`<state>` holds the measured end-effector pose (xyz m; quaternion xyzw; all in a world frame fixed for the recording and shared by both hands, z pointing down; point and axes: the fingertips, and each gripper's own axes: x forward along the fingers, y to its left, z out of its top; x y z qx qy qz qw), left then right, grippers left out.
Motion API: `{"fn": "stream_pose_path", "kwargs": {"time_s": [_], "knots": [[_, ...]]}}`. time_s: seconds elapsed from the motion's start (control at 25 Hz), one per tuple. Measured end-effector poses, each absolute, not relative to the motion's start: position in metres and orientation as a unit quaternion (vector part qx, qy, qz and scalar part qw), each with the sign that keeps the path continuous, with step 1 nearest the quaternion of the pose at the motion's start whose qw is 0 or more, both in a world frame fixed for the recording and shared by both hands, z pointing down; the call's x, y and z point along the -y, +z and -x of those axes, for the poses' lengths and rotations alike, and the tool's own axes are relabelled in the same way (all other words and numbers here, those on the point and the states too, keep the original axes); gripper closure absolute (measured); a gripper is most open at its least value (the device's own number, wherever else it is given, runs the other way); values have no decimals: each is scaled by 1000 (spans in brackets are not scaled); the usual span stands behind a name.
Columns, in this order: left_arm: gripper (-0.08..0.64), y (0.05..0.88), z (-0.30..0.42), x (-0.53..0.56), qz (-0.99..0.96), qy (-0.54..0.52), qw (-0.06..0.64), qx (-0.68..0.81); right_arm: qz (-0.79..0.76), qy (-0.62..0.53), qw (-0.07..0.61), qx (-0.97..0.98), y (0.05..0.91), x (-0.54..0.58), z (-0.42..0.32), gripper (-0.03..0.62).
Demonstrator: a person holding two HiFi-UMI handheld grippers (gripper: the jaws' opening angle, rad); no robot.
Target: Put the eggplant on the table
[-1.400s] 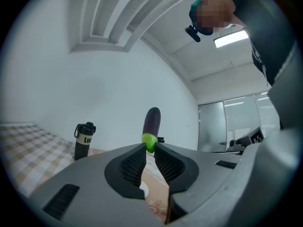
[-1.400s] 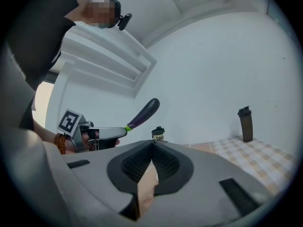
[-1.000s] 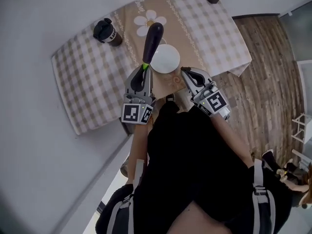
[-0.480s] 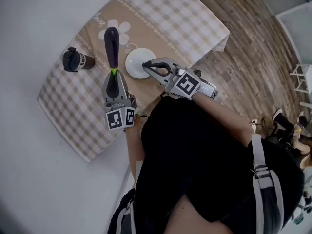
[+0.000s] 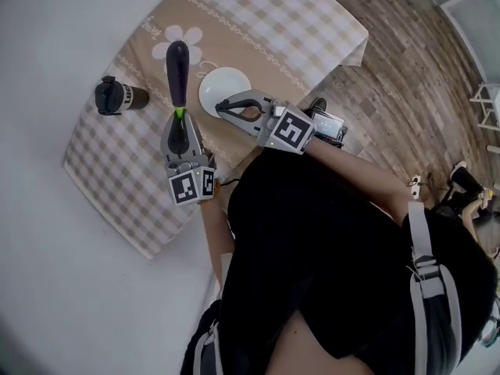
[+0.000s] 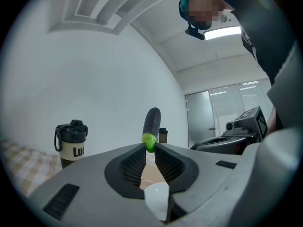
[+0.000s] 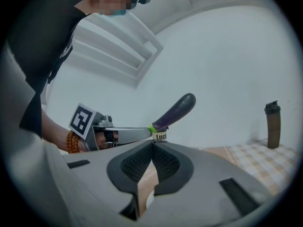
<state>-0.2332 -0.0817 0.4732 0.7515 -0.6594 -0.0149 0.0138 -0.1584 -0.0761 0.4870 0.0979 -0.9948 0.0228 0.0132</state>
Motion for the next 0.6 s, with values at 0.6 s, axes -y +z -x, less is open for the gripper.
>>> {"fn": "stream_pose_path", "kwargs": {"time_s": [0.6], "knots": [[499,525,207,87,-765,106,12,635,-98,33,1,995,496,69,153,586]]}}
